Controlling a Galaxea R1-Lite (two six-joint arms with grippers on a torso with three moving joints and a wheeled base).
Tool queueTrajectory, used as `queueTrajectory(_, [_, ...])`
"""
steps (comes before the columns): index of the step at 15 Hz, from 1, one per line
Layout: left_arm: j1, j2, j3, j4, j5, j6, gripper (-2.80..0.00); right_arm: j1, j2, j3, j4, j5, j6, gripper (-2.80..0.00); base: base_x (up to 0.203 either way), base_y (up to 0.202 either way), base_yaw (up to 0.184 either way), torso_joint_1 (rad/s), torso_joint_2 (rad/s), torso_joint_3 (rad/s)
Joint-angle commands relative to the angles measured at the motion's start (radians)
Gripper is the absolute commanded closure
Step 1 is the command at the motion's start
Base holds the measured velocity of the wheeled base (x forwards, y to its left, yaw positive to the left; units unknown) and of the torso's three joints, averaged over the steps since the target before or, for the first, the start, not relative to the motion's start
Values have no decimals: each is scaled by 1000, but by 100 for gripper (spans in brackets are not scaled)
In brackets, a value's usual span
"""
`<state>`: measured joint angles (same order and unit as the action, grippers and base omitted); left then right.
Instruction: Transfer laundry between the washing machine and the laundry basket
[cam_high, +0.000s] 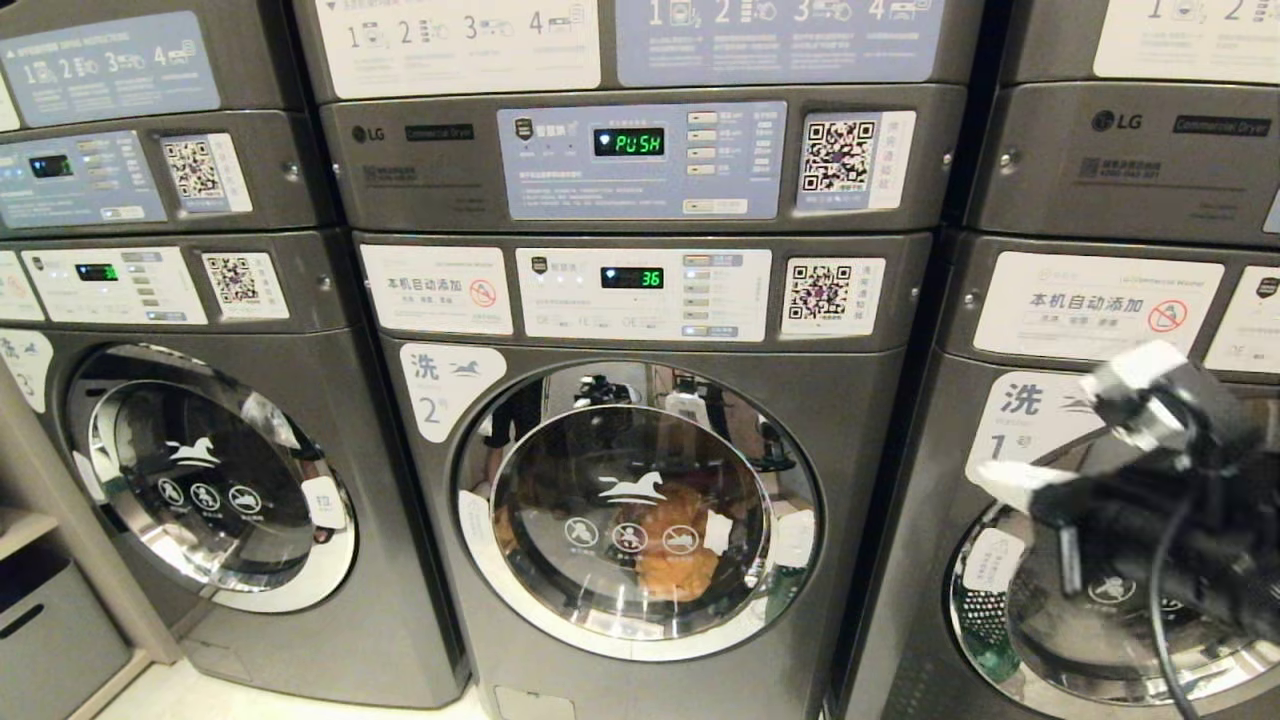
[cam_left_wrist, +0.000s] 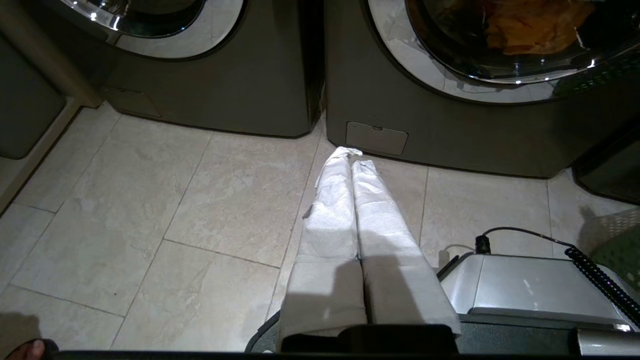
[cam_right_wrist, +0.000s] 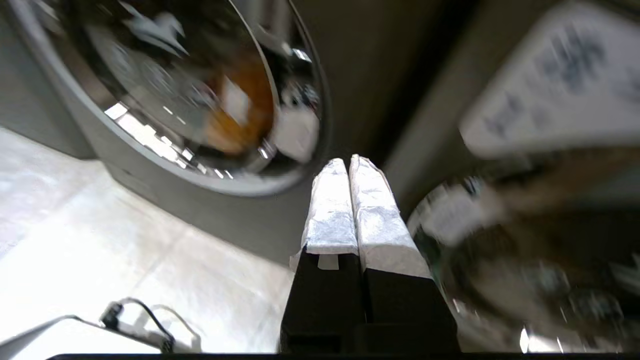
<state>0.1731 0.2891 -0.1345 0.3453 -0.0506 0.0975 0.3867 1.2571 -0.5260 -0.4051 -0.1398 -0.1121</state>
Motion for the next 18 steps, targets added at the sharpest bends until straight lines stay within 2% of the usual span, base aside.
queueTrajectory(1, [-33, -4, -1, 0, -15, 1, 0, -52, -267, 249, -2, -25, 5, 0, 0, 0, 0, 0, 0, 0])
queueTrajectory(3, [-35, -4, -1, 0, -15, 1, 0, -67, -365, 401, 3, -14, 8, 0, 0, 0, 0, 0, 0, 0])
queueTrajectory(5, [-46, 15, -1, 1, -15, 1, 0, -70, -454, 508, 64, 41, 4, 0, 0, 0, 0, 0, 0, 0])
queueTrajectory(8, [-82, 37, -1, 1, -15, 1, 0, -67, -680, 495, 444, 127, 15, 0, 0, 0, 0, 0, 0, 0])
queueTrajectory(9, [-95, 42, -1, 1, -15, 1, 0, -66, -709, 482, 519, 154, 30, 0, 0, 0, 0, 0, 0, 0])
queueTrajectory(11, [-96, 40, -1, 1, -15, 1, 0, -76, -765, 474, 551, 146, 45, 0, 0, 0, 0, 0, 0, 0])
queueTrajectory(12, [-96, 28, -1, 1, -15, 1, 0, -102, -822, 474, 550, 141, 44, 0, 0, 0, 0, 0, 0, 0])
queueTrajectory(15, [-102, -2, -1, 1, -15, 1, 0, -308, -898, 474, 547, 135, 47, 0, 0, 0, 0, 0, 0, 0])
queueTrajectory(16, [-113, -17, 1, -2, -15, 1, 0, -354, -935, 474, 547, 135, 46, 0, 0, 0, 0, 0, 0, 0])
queueTrajectory(18, [-124, -30, 3, -6, -16, 11, 0, -393, -1045, 474, 545, 135, 42, 0, 0, 0, 0, 0, 0, 0])
